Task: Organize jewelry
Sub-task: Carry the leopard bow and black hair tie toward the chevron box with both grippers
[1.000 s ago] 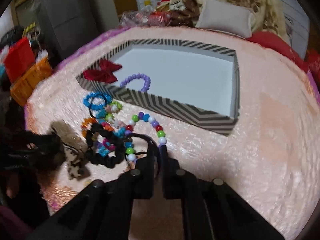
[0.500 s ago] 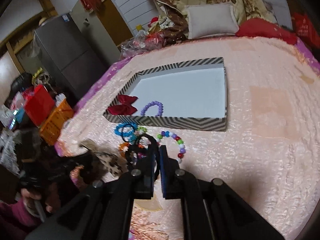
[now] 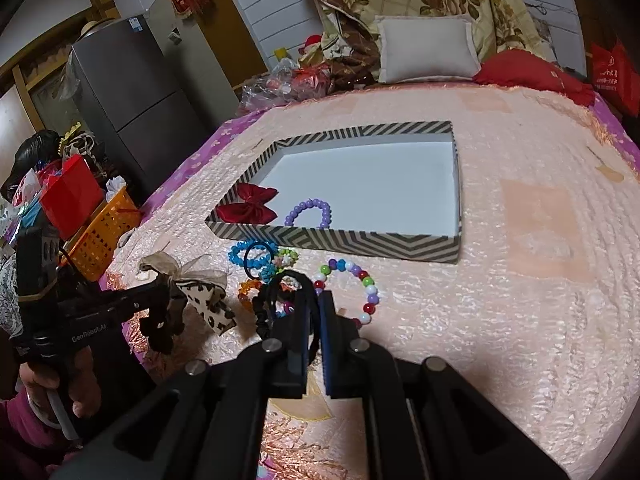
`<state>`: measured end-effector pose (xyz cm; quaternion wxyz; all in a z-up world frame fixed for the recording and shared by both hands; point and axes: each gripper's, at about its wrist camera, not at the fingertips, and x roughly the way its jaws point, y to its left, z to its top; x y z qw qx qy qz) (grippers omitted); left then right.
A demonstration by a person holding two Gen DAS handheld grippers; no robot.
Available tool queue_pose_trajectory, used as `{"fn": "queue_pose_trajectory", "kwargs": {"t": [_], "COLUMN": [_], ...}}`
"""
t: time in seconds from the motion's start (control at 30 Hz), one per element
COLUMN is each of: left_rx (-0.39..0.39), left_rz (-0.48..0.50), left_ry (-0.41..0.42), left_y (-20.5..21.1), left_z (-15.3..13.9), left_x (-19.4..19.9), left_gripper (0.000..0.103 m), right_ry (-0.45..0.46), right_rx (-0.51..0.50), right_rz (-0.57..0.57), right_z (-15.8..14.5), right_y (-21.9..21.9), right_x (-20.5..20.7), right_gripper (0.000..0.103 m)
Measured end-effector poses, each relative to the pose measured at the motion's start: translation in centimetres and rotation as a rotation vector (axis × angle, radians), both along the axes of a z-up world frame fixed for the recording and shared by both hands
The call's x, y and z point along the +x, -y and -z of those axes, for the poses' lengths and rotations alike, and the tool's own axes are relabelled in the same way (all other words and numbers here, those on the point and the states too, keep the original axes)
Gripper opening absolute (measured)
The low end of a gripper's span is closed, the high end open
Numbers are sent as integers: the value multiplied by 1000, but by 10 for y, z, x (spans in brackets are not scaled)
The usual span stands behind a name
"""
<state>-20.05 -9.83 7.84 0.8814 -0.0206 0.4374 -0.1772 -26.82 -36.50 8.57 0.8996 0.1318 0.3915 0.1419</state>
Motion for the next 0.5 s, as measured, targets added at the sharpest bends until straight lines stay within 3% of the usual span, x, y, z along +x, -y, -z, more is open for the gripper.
{"fn": "queue_pose_trajectory", "kwargs": {"t": [0.5], "left_rx": [-20], "left_rz": [-13], "left_ry": [53], "left_y": [1], "left_z": [-28], "left_x": [36], "left_gripper": [5], "right_ry": [29], "right_rx": [-32], "right_rz": [7], "right_z": [-16], "right_y": [-8], "right_x": [32], "right_gripper": [5]}}
